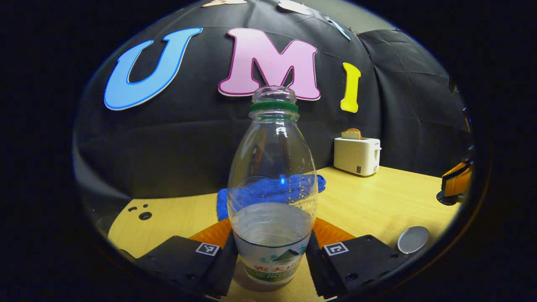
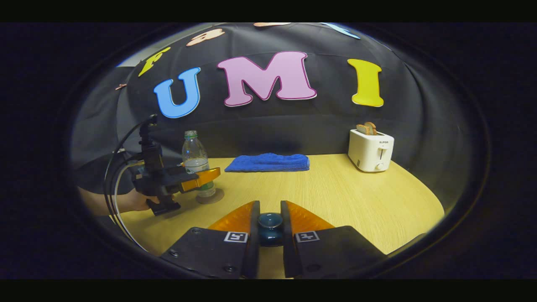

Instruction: Open the teacup lid with one hand, grasp the water bottle and pour water into the teacup with the other hand; after pouring, place the water bottle on the coaster and then close the teacup lid.

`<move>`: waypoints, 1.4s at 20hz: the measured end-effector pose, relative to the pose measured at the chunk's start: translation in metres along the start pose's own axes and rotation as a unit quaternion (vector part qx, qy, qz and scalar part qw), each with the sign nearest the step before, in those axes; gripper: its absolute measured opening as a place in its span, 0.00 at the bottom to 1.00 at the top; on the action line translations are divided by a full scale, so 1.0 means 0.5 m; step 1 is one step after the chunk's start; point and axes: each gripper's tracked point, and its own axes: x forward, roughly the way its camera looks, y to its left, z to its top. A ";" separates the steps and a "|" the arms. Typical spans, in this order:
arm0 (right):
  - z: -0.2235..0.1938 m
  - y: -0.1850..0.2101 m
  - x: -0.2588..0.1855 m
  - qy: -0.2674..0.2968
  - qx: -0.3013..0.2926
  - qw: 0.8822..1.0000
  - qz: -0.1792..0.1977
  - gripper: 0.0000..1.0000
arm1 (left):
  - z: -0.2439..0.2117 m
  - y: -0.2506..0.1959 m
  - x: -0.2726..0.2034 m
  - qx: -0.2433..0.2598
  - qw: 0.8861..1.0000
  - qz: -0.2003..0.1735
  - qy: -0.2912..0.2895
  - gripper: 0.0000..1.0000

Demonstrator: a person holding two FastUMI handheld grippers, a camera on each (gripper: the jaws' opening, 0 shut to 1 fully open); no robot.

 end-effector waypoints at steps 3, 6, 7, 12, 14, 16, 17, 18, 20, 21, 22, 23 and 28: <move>-0.006 0.008 0.008 0.003 0.009 1.000 0.004 0.25 | -0.018 0.012 0.011 -0.010 1.000 0.016 0.004 0.75; -0.001 0.021 0.017 -0.001 0.016 1.000 0.007 0.27 | -0.039 0.035 0.019 -0.026 0.999 0.028 0.006 0.75; -0.002 0.026 0.019 -0.001 0.017 1.000 0.009 0.22 | -0.039 0.041 0.015 -0.032 0.999 0.034 0.002 0.76; -0.006 0.049 0.022 0.001 0.013 1.000 0.020 0.27 | -0.047 0.049 0.004 -0.051 0.998 0.048 -0.002 0.78; -0.006 0.053 0.020 0.000 0.007 1.000 0.023 0.27 | -0.050 0.047 -0.004 -0.055 0.997 0.048 0.006 0.81; -0.007 0.055 0.020 0.001 0.005 1.000 0.026 0.27 | -0.040 0.046 -0.008 -0.056 0.997 0.050 0.004 0.98; -0.007 0.056 0.021 0.001 0.005 1.000 0.027 0.22 | -0.035 0.046 -0.010 -0.056 0.997 0.049 0.002 0.98; -0.005 0.057 0.022 0.001 0.005 1.000 0.028 0.27 | -0.033 0.046 -0.010 -0.054 0.997 0.050 0.004 0.98; -0.001 0.059 0.021 -0.001 0.003 1.000 0.030 0.27 | -0.046 0.050 -0.025 -0.050 0.997 0.055 0.021 0.98; 0.000 0.060 0.020 -0.002 0.002 1.000 0.031 0.27 | -0.049 0.051 -0.038 -0.051 0.997 0.057 0.024 0.98; 0.003 0.061 0.020 -0.004 0.001 0.999 0.032 0.27 | -0.054 0.050 -0.050 -0.056 0.997 0.055 0.028 0.98; 0.005 0.061 0.021 -0.005 -0.001 0.999 0.033 0.31 | -0.060 0.047 -0.064 -0.064 0.996 0.052 0.033 0.98; -0.003 0.067 0.040 -0.007 -0.010 0.999 0.039 0.26 | -0.072 0.045 -0.136 -0.075 0.995 0.060 0.040 0.98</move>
